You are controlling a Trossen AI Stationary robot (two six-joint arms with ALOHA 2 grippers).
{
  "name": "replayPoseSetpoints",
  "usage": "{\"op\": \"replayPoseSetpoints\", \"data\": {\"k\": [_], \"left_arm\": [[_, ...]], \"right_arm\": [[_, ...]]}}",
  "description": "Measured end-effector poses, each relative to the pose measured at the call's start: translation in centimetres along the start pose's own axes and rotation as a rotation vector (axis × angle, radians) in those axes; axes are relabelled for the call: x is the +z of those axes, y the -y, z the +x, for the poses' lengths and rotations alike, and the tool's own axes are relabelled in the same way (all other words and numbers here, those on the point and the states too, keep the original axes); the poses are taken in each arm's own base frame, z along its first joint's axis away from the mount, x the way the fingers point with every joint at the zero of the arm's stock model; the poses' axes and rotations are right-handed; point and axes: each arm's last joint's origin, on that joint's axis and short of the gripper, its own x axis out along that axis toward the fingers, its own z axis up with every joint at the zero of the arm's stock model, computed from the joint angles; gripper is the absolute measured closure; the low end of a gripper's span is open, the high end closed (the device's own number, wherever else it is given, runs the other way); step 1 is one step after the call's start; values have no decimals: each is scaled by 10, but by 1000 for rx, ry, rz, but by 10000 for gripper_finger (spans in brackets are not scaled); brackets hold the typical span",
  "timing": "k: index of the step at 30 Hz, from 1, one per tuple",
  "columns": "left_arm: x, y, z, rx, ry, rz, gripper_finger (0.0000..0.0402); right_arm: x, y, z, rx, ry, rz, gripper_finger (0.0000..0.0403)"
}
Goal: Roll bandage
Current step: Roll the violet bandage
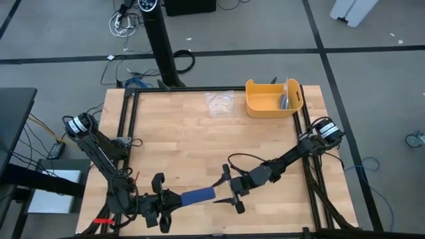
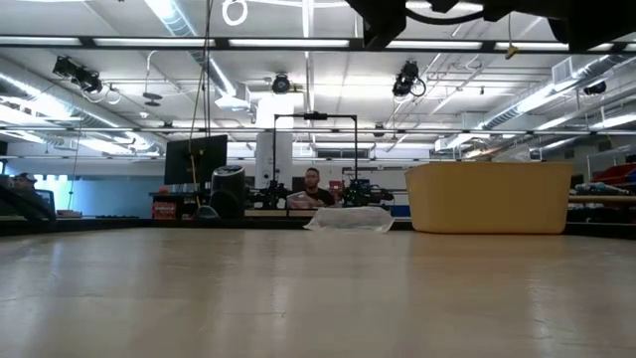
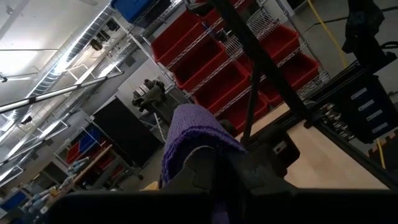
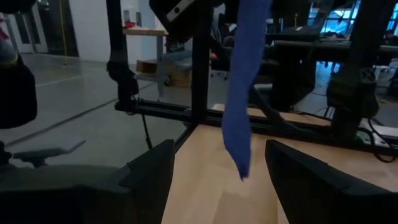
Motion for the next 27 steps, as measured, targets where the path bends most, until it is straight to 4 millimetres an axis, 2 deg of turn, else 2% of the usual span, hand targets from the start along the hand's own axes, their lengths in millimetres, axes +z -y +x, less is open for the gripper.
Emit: {"op": "replayPoseSetpoints", "data": {"k": [5,12,18,27], "left_arm": [[0,0,0,-5,6,-1,383],[0,0,0,-6,8,-1,383],[0,-5,4,31,-2,-26,383],[-4,-11,13,51,3,-44,383]], "right_arm": [[3,-1,0,-9,30,7,149],[5,15,3,-35,49,34,149],[0,16,4,-26,27,44,150],[1,14,4,-14,39,88,190]]}}
